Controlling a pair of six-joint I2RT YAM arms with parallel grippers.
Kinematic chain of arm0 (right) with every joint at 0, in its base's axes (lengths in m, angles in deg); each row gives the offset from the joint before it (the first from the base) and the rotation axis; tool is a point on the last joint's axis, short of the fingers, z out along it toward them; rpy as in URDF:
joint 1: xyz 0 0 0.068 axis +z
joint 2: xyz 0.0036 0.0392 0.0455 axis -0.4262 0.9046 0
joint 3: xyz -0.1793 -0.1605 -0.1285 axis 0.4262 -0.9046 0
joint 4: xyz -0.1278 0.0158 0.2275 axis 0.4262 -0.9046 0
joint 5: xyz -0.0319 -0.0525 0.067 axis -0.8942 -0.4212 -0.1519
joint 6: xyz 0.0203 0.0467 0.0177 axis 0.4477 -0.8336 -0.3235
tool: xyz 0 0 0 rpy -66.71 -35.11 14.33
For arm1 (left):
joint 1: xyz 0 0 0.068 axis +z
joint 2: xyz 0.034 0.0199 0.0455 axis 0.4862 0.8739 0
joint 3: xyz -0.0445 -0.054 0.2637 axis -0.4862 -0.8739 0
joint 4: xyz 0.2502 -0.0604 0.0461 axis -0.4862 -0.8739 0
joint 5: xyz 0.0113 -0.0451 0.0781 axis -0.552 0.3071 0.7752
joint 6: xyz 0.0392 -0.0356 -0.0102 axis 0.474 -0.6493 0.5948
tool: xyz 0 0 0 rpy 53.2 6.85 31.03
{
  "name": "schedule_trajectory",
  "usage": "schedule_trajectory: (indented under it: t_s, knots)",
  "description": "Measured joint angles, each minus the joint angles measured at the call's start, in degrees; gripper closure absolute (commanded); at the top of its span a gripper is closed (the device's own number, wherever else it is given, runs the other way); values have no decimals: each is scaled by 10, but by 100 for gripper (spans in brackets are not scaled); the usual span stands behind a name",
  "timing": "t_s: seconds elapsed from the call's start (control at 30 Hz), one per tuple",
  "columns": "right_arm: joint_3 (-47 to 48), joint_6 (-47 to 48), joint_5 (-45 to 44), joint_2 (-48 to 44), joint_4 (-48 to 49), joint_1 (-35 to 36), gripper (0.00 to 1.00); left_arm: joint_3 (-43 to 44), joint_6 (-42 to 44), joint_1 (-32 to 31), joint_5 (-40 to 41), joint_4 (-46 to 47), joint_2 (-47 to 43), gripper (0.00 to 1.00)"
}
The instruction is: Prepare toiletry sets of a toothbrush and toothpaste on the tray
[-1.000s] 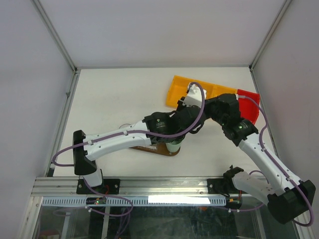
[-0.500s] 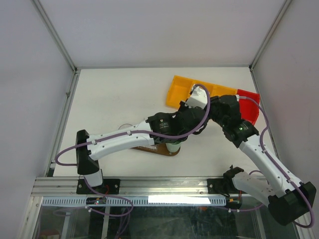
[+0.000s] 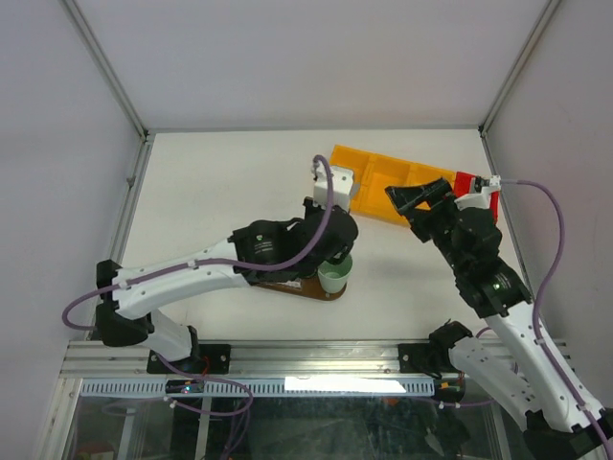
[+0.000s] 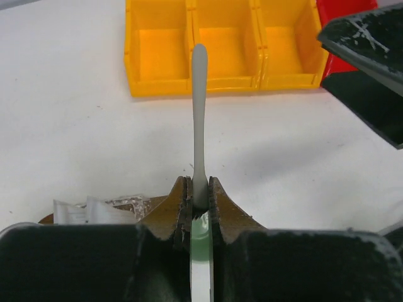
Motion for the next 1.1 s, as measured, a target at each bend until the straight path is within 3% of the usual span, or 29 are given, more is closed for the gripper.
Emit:
schedule_trajectory:
  t_s: [0.17,0.33,0.5,0.73,1.1]
  knots:
    - [42,214,30,-22,-16,0,3,-10,-57,0,-23,-40,-78,100]
    - [77,392,214,19,-32,0,1,-10,-89,0,-63,-83,-141,100]
    - [76,502,374,56,-98,1,1,-10,-118,0,-121,-139,-200,100]
    - [68,542,436,57,-112,1,2,2,-166,0,-164,-241,-261,100]
    - [42,541,355,57,-96,1,1,45,-199,0,-240,-367,-271,100]
